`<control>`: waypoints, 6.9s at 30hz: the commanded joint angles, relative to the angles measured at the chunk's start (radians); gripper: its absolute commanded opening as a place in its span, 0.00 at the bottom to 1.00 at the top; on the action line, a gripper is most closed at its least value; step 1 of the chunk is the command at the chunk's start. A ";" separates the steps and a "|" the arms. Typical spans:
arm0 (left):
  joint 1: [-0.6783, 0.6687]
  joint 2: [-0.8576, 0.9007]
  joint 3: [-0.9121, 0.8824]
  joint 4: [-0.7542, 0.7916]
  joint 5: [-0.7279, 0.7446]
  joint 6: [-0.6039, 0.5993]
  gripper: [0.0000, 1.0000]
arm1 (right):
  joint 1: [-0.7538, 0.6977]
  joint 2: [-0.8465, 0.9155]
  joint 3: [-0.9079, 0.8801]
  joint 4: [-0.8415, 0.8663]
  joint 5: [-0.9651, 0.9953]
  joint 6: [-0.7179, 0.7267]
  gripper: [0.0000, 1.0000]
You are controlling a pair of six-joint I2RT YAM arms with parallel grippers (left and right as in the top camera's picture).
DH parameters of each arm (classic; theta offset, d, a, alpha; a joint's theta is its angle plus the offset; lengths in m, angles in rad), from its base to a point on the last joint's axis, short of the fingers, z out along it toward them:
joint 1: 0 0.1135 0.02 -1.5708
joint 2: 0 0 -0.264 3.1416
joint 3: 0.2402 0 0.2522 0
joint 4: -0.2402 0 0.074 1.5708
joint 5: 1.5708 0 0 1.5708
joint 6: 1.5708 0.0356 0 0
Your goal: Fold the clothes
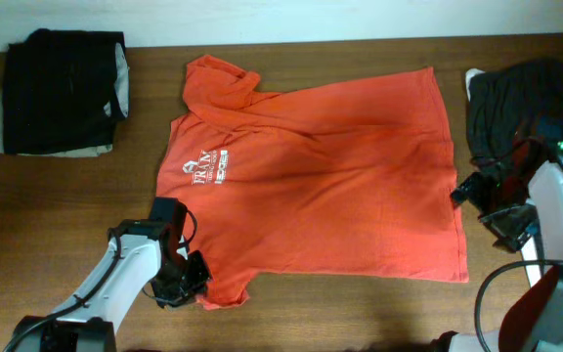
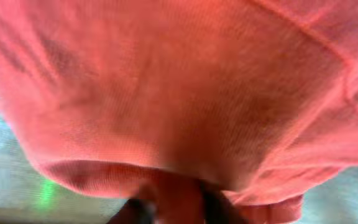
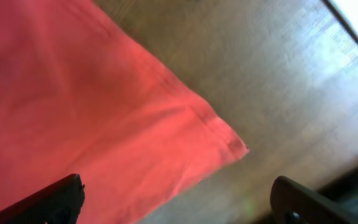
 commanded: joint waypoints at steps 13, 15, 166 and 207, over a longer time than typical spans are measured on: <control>0.046 0.003 -0.003 -0.015 -0.044 0.037 0.01 | -0.003 -0.089 -0.589 0.459 0.010 0.236 0.54; 0.046 0.003 0.018 -0.051 -0.044 0.037 0.01 | -0.003 -0.089 -0.589 0.453 0.011 0.236 0.04; -0.027 0.461 0.544 0.723 -0.117 -0.010 0.02 | 0.160 0.326 0.213 0.193 -0.102 -0.286 0.32; -0.120 0.558 0.735 0.519 -0.190 0.101 0.08 | 0.161 0.326 0.211 0.193 -0.090 -0.286 0.33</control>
